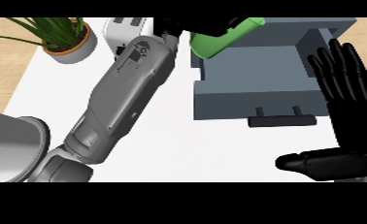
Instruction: Pick up the cup, place it into the drawer and close the drawer
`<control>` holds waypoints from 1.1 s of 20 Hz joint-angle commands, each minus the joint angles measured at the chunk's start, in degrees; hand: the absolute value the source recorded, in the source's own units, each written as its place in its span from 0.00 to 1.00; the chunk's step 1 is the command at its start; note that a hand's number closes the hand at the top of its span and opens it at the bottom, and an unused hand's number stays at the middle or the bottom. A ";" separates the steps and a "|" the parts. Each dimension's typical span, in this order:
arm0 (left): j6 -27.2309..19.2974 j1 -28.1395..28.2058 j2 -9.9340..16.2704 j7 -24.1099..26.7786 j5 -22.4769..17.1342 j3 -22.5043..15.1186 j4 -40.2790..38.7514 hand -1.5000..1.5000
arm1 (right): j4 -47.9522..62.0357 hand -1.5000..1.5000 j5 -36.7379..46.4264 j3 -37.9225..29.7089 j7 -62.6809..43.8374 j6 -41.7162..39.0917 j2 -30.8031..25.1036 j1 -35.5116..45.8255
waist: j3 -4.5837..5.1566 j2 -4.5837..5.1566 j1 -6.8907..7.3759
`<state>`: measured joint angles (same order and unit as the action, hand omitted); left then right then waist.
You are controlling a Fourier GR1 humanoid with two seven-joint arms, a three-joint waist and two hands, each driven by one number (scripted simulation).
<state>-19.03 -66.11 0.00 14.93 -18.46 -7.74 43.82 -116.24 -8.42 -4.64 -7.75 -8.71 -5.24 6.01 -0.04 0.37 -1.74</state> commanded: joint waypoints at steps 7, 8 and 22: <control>-4.60 -6.21 0.00 3.61 -11.99 -11.12 -12.50 1.00 | 0.34 0.00 -0.23 1.10 -0.26 -0.68 0.05 0.93 | -0.02 0.28 -1.85; -2.99 -4.55 0.00 6.17 -9.95 -11.30 -15.35 1.00 | -0.48 0.00 -2.76 -1.69 0.19 -2.34 -1.77 -0.28 | -0.03 0.41 -2.10; -6.97 -11.26 0.00 3.24 -14.36 -24.72 -22.98 1.00 | 3.12 0.00 -2.56 -0.01 0.63 -2.31 -0.82 4.00 | -0.09 1.15 -4.04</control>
<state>-25.56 -75.35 0.00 19.55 -33.10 -29.35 23.45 -114.76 -10.65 -4.61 -7.36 -10.83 -6.03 8.27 -0.10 1.26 -5.54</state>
